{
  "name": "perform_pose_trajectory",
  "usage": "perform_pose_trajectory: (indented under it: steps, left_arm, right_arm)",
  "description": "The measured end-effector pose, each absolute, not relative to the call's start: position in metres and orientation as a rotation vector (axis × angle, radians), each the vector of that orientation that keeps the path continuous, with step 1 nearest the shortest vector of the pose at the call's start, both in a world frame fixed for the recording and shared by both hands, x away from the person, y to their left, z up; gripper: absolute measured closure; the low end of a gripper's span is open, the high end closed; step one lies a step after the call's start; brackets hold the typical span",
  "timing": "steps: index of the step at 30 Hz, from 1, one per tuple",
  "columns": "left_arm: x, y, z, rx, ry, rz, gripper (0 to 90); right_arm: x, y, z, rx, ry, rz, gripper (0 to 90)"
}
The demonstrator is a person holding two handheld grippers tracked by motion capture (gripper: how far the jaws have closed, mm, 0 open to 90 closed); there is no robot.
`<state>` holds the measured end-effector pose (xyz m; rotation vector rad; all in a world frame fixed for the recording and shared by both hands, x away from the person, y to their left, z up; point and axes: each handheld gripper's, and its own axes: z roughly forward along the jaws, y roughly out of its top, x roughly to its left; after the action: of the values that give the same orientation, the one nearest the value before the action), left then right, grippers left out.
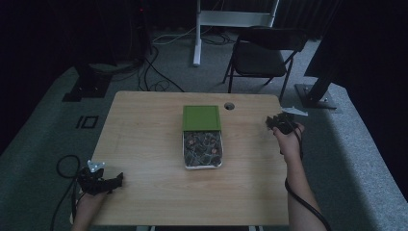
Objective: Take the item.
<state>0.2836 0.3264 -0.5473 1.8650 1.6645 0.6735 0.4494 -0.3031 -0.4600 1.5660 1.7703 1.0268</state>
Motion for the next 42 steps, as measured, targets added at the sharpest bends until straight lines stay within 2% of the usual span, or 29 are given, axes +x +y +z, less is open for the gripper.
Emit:
perform_pose_trajectory:
  steps: [7,12,14,16,22,24,27,30,34,42]
  left_arm:
    - [0.284,0.326,-0.547,1.865,1.665,0.673,0.2]
    - [0.284,0.326,-0.547,1.866,1.664,0.673,0.2]
    - [0.284,0.326,-0.547,1.865,1.664,0.673,0.2]
    - [0.284,0.326,-0.547,1.865,1.664,0.673,0.2]
    - [0.284,0.326,-0.547,1.865,1.664,0.673,0.2]
    - [0.284,0.326,-0.547,1.865,1.664,0.673,0.2]
    - [0.284,0.326,-0.547,1.865,1.665,0.673,0.2]
    - [0.284,0.326,-0.547,1.865,1.664,0.673,0.2]
    - [0.284,0.327,-0.547,1.866,1.664,0.673,0.2]
    - [0.284,0.326,-0.547,1.865,1.665,0.673,0.2]
  right_arm:
    - [0.444,-0.301,-0.451,1.533,1.777,1.040,60.8]
    - [0.438,-0.299,-0.447,1.506,1.807,1.054,51.2]
    - [0.437,-0.299,-0.446,1.507,1.811,1.059,49.9]
    - [0.432,-0.298,-0.445,1.514,1.809,1.089,42.2]
    - [0.424,-0.295,-0.445,1.514,1.792,1.145,36.8]
    - [0.423,-0.296,-0.444,1.510,1.768,1.142,31.0]
    - [0.421,-0.296,-0.443,1.514,1.758,1.153,29.0]
    - [0.419,-0.295,-0.443,1.513,1.745,1.136,22.1]
    - [0.416,-0.294,-0.445,1.508,1.762,1.124,19.0]
    - [0.410,-0.294,-0.448,1.497,1.777,1.110,18.4]
